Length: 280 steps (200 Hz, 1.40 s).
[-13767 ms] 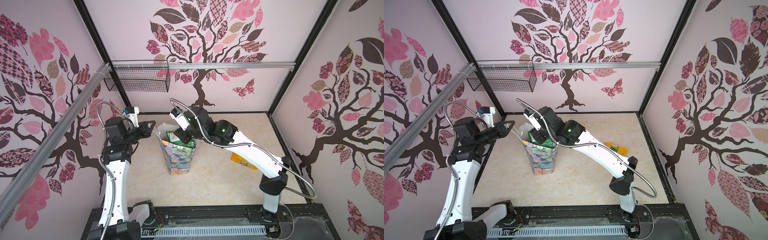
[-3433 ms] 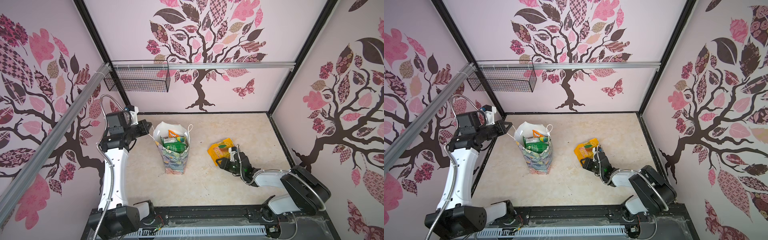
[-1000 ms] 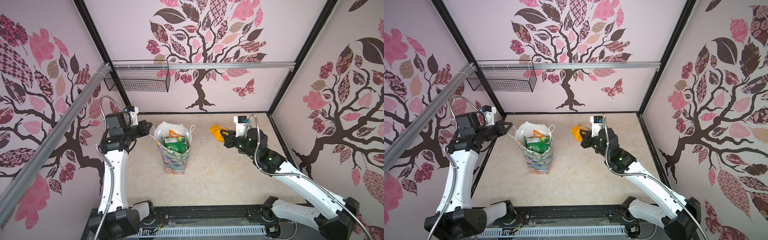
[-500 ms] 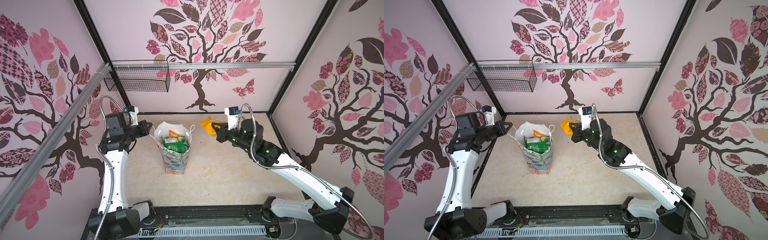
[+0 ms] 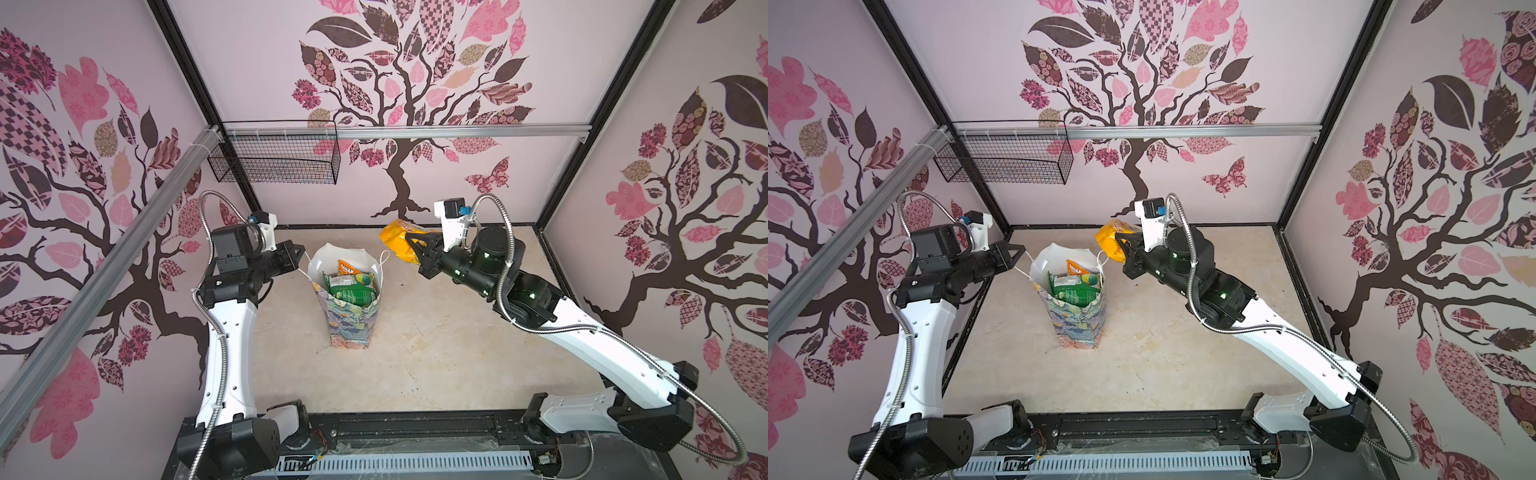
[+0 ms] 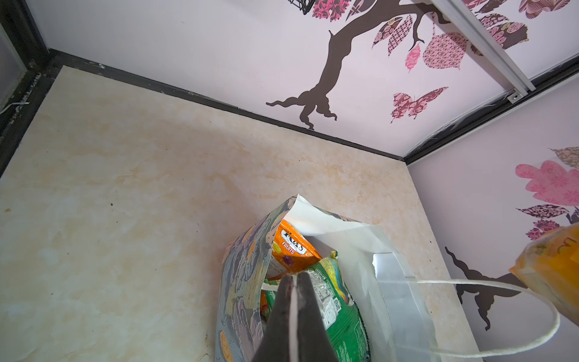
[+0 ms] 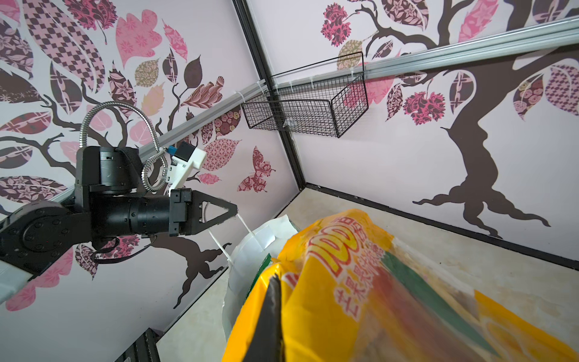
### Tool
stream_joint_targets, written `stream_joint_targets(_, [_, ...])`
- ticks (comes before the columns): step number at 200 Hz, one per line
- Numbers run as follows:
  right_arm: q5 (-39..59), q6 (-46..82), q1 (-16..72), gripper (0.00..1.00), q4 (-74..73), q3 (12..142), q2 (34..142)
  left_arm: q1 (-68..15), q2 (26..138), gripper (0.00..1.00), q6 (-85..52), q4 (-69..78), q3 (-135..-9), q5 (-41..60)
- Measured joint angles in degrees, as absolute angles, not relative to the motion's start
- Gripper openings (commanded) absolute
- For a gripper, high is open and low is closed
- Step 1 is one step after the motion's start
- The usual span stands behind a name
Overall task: Place the snacks into the paper bag
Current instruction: 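Lift the yellow packet and carry it toward the bag with the right gripper, then lower the yellow packet into the bag opening with the right gripper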
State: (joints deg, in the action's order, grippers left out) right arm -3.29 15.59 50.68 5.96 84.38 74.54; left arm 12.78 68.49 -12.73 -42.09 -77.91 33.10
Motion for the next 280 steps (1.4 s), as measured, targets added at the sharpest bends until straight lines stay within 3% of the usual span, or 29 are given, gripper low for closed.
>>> stream_joint_targets(60, [-2.5,13.65,53.3,0.0,8.27,91.5,79.48,12.78,68.49,0.0,-13.1,-42.09,-77.91,33.1])
stream_joint_targets(129, [6.37,12.08,55.44,0.0,14.72,104.16,88.47,12.78,68.49,0.0,-13.1,-42.09,-77.91,33.21])
stream_joint_targets(191, [4.56,7.49,63.29,0.0,23.07,119.02,96.86,12.78,68.49,0.0,-13.1,-42.09,-77.91,33.26])
stream_joint_targets(236, [4.34,7.73,63.57,0.0,22.65,121.69,97.32,12.78,68.49,0.0,-13.1,-42.09,-77.91,33.26])
stream_joint_targets(280, [5.85,8.6,63.31,0.0,24.36,132.77,105.3,12.78,68.49,0.0,-13.08,-42.09,-77.91,33.21])
